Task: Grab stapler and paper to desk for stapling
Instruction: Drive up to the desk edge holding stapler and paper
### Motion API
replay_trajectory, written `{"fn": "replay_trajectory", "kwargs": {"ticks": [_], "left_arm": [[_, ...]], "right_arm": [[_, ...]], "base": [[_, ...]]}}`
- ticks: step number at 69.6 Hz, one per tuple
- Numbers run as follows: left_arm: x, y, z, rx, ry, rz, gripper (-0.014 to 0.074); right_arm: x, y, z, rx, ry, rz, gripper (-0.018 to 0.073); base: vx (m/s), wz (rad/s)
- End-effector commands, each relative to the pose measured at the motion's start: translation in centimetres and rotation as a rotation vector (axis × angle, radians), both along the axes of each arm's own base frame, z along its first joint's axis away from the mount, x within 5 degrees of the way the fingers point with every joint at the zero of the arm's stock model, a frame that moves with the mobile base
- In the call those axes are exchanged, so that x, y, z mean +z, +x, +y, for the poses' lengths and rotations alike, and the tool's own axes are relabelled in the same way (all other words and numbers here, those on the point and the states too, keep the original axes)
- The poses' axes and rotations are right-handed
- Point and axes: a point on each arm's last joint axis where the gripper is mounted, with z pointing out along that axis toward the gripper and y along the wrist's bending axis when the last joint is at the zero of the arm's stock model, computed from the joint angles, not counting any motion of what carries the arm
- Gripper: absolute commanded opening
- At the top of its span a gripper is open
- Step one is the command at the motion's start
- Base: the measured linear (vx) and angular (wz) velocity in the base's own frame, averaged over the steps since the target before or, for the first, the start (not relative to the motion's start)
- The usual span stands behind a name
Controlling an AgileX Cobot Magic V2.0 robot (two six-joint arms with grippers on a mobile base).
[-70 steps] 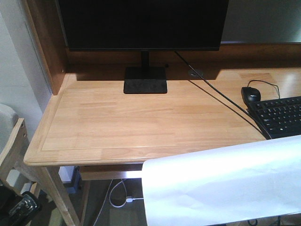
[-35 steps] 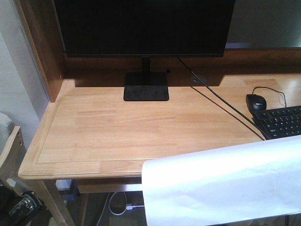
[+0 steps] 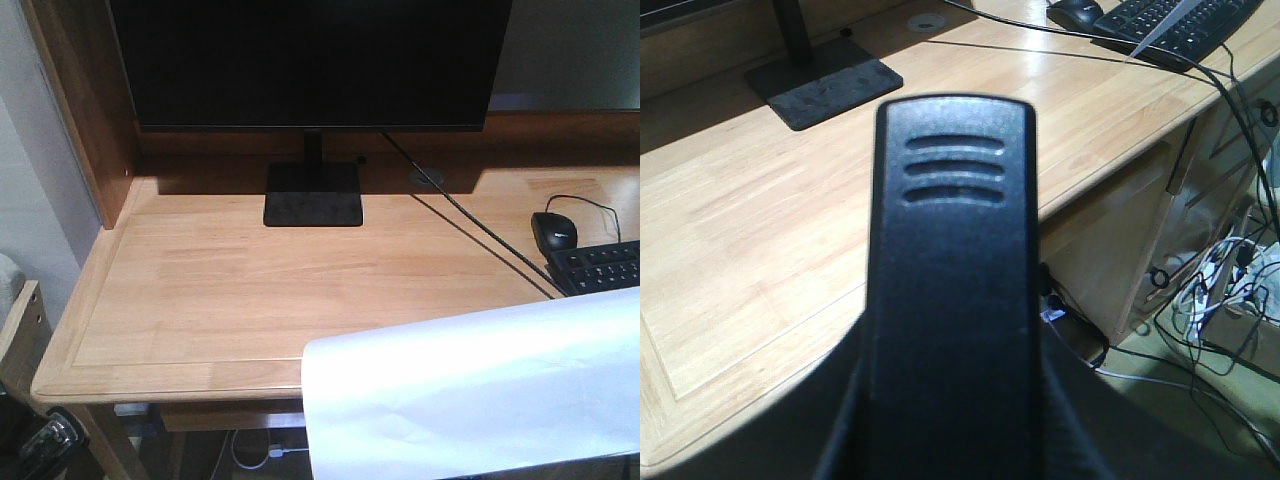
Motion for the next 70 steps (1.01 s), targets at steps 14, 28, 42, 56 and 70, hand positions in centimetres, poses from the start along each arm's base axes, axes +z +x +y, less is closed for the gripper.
{"fn": "replay_trajectory", "kwargs": {"ticks": [14,28,42,56,70], "left_arm": [[1.86,0.28,-0.07,0.021,-0.084,-0.100,-0.0006],[1.86,0.28,-0.07,0.021,-0.084,-0.100,-0.0006],[1.86,0.28,-0.07,0.021,-0.084,-0.100,-0.0006],[1.86,0.28,-0.07,0.021,-0.084,-0.100,-0.0006],[1.86,0.28,-0.07,0.021,-0.084,-0.100,-0.0006]], "right_arm": [[0.24,-0.23,0.00,0.009,0.014,-0.045,-0.0006],[0.24,-0.23,0.00,0.009,0.014,-0.045,-0.0006],[0.24,-0.23,0.00,0.009,0.013,-0.045,-0.0006],[0.24,-0.23,0.00,0.009,0.014,-0.045,-0.0006],[0.24,-0.23,0.00,0.009,0.014,-0.045,-0.0006]], "base": [[0.05,0.00],[0.03,0.00],[0.00,0.00],[0.00,0.00],[0.00,0.00]]}}
